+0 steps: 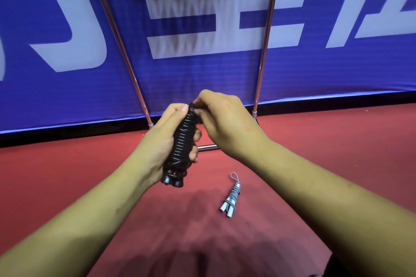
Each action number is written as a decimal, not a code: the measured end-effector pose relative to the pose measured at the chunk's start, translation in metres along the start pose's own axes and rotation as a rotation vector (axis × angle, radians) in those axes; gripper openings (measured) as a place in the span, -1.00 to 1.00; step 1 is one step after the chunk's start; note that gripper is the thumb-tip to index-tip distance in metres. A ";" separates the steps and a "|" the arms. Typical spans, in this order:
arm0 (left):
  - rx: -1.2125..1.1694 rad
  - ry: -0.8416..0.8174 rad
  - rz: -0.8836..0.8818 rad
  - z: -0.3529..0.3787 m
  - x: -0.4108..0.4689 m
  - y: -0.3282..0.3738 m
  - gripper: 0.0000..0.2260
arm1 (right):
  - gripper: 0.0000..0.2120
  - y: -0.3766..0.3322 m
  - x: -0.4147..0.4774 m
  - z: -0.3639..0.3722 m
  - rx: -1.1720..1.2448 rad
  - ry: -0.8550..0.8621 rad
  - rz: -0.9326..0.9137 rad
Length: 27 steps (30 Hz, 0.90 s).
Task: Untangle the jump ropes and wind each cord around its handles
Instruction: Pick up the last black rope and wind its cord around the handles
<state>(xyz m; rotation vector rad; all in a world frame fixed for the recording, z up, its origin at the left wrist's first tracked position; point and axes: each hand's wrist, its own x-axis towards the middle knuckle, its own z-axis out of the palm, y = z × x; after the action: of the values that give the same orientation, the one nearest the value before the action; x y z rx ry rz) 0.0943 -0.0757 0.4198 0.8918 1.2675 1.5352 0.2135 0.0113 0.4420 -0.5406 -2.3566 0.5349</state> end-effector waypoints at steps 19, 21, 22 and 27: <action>0.001 -0.018 -0.124 -0.004 -0.006 0.001 -0.62 | -0.73 0.001 0.003 0.003 0.542 -0.007 0.398; 0.112 -0.031 -0.092 -0.006 -0.007 0.003 -0.70 | -0.73 0.001 0.005 -0.004 0.557 -0.108 0.441; 0.155 -0.036 -0.086 -0.006 -0.008 0.003 -0.71 | -0.76 0.003 0.006 -0.006 0.571 -0.154 0.460; 0.246 -0.039 -0.076 -0.005 -0.007 0.002 -0.68 | -0.88 0.006 0.011 -0.019 0.494 -0.294 0.436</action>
<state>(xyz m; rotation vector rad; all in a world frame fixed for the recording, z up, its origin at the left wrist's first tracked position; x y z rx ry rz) 0.0918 -0.0839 0.4208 1.0126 1.4661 1.3150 0.2202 0.0264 0.4575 -0.7810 -2.2445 1.4325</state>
